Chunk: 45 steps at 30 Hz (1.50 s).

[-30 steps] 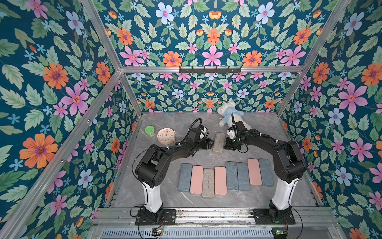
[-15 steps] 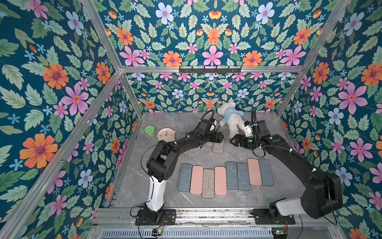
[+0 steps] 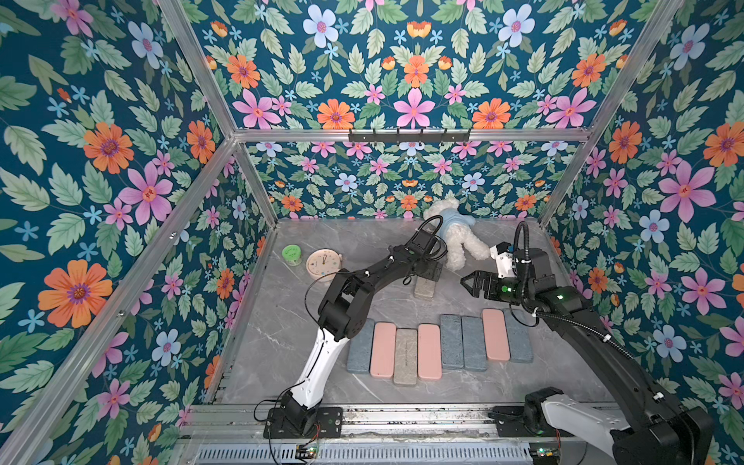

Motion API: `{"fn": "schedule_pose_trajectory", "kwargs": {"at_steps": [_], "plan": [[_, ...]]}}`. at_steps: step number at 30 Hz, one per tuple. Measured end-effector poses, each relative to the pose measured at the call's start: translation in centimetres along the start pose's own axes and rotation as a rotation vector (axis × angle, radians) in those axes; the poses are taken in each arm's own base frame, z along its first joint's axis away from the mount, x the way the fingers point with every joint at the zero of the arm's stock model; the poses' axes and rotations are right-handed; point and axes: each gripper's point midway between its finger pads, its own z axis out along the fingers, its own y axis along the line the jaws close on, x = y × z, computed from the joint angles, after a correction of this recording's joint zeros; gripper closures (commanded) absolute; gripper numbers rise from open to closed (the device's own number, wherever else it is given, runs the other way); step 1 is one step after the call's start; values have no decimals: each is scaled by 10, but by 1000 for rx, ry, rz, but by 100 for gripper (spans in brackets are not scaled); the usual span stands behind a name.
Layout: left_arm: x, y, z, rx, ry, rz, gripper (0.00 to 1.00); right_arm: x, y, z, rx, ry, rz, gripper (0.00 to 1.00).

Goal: Close the glasses case
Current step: Pick up the glasses case at the center of the board.

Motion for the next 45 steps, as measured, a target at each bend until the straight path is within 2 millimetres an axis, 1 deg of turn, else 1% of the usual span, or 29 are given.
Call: {"fn": "schedule_pose_trajectory", "kwargs": {"at_steps": [3,5,10,15,18,21,24,29,33,36,40,45], "plan": [[3,-4,6,-7,10,26,5,4,0,-2,-5,4,-3,0],[8,-2,11,-24,31,33,5,5,0,-3,-7,6,-5,1],[10,2,19,-54,51,41,8,6,1,-1,-15,16,-7,1],[19,2,19,-65,79,67,17,8,2,0,-23,25,-5,2],[24,2,17,-67,89,75,25,8,2,1,-24,27,-5,2],[30,2,12,-67,94,77,36,8,2,1,-25,27,-5,2],[36,6,5,-73,96,76,40,8,2,1,-25,26,-5,2],[54,18,-11,-111,114,78,48,9,3,1,-29,28,-5,2],[69,30,-28,-147,129,76,47,10,3,1,-37,30,-6,2],[76,40,-41,-169,126,66,47,11,5,0,-49,31,-7,3],[80,56,-62,-194,106,28,48,11,6,-1,-54,29,-9,3],[86,78,-99,-235,68,-16,48,12,9,-2,-67,28,-11,3]]}}
